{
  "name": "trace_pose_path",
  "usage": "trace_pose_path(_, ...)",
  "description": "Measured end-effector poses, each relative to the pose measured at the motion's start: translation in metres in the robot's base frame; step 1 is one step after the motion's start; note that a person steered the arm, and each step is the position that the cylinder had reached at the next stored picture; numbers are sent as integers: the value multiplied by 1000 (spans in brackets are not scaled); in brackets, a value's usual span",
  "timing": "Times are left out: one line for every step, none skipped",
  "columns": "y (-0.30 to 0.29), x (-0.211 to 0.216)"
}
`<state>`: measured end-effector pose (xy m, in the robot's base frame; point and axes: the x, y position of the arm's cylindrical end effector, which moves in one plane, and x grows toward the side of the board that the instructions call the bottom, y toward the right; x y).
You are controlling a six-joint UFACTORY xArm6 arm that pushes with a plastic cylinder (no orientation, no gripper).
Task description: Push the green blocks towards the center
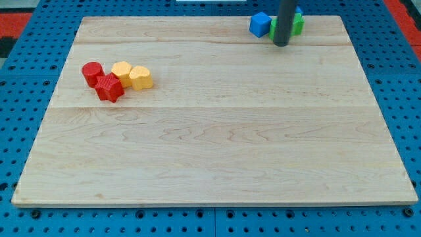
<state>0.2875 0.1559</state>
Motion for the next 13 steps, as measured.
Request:
trace_pose_path(85, -11)
trace_pose_path(142, -75)
trace_pose_path(135, -96)
trace_pose_path(127, -96)
trace_pose_path(102, -96)
trace_pose_path(57, -96)
trace_pose_path(-1, -89)
trace_pose_path(-17, -56)
trace_pose_path(-32, -29)
trace_pose_path(-77, -20)
trace_pose_path(-110, -4)
trace_pose_path(-178, -16)
trace_pose_path(-266, -15)
